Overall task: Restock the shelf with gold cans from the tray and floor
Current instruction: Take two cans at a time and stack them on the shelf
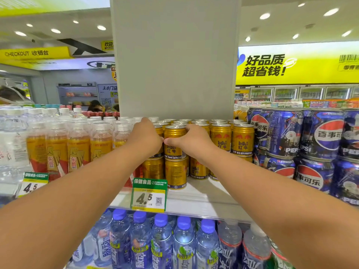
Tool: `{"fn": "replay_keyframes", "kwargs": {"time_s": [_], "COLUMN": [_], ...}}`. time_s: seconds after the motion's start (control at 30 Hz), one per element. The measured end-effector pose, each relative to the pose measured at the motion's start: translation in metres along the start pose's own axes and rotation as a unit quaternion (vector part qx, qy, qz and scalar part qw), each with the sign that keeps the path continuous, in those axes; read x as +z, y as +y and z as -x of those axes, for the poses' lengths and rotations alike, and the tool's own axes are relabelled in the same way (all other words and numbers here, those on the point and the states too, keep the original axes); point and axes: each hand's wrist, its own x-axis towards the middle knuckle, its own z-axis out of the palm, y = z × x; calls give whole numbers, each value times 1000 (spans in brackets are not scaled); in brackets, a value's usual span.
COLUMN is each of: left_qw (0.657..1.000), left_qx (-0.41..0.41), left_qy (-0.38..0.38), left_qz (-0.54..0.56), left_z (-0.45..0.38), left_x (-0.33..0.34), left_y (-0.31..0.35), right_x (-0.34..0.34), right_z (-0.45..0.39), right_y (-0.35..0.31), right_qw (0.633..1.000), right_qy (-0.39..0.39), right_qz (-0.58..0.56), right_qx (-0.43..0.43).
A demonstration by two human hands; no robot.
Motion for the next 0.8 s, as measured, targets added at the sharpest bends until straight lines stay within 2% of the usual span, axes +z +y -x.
{"fn": "replay_keyframes", "kwargs": {"time_s": [0.13, 0.33, 0.53, 0.8], "left_qw": [1000, 993, 980, 961], "left_qx": [20, 100, 195, 267], "left_qy": [13, 44, 35, 33], "left_qz": [12, 51, 1, -65], "left_z": [1, 13, 28, 48], "left_x": [4, 6, 9, 21], "left_y": [-5, -14, -37, -68], "right_x": [0, -2, -10, -15], "right_z": [4, 10, 28, 61], "right_y": [3, 7, 18, 38], "right_qw": [1000, 999, 994, 968], "right_qy": [2, -19, -36, -71], "right_qz": [11, 34, 105, 240], "right_qx": [-5, 5, 2, -37]}}
